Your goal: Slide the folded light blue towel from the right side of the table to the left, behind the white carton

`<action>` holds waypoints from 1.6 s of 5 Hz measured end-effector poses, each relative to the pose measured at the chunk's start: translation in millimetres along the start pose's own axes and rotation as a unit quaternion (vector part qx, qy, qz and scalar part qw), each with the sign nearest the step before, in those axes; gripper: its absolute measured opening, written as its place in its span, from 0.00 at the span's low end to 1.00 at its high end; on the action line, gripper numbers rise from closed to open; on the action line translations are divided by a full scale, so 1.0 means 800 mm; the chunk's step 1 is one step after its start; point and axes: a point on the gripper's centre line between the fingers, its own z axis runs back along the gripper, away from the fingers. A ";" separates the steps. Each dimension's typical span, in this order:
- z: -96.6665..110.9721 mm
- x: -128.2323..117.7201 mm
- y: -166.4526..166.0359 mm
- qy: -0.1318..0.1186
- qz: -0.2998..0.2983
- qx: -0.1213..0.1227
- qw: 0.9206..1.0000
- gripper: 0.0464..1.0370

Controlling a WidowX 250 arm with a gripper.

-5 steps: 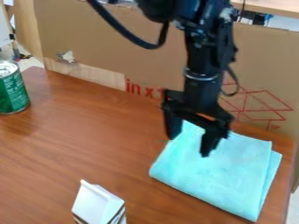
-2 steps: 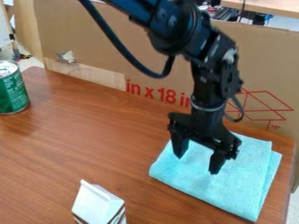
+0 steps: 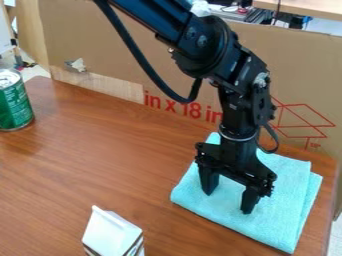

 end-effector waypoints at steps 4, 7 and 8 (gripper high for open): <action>-0.009 -0.015 0.156 0.050 0.040 0.066 0.996 0.96; -0.005 -0.050 0.260 0.131 0.072 0.121 0.981 0.96; -0.002 -0.073 0.304 0.147 0.111 0.110 0.977 0.96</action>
